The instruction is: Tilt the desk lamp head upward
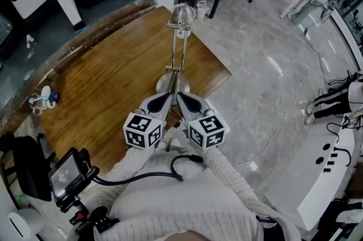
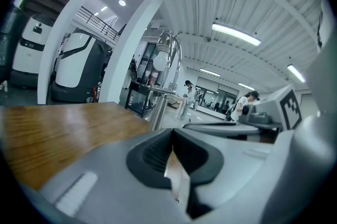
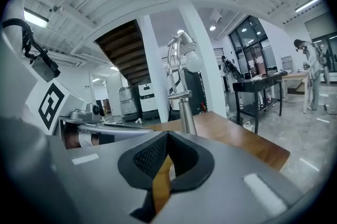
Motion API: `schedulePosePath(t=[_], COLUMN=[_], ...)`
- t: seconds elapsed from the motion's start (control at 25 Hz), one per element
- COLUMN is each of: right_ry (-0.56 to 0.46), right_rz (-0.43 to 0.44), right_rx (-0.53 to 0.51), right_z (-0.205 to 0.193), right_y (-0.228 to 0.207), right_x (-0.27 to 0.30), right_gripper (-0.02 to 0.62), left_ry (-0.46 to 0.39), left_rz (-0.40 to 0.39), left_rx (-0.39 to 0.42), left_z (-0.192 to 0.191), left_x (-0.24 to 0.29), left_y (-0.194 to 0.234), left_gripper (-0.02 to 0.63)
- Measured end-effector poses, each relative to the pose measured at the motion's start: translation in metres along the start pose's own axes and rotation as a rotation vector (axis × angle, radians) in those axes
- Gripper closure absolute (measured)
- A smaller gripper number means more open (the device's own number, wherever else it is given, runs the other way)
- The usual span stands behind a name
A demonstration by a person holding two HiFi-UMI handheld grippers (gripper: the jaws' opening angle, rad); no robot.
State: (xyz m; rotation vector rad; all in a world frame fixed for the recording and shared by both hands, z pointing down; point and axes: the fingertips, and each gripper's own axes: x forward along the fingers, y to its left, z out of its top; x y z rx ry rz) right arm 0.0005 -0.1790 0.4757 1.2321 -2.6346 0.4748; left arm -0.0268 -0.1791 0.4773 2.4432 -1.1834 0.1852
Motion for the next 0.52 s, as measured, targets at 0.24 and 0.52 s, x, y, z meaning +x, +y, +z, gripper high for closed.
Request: schedulePosePath(t=[0.24, 0.52], right_ry=[0.027, 0.029], right_rz=[0.016, 0.011], right_rx=[-0.009, -0.011], right_z=[-0.0046, -0.0086], right_y=[0.0027, 0.0033], right_x=[0.0002, -0.0001], right_gripper=[0.597, 0.597], left_ry=[0.002, 0.008], left_rz=[-0.005, -0.006], left_rx=[0.007, 0.008], left_z=[0.0014, -0.0036], left_x=[0.0011, 0.0003], left_y=[-0.0033, -0.0017], left_gripper=[0.598, 0.598])
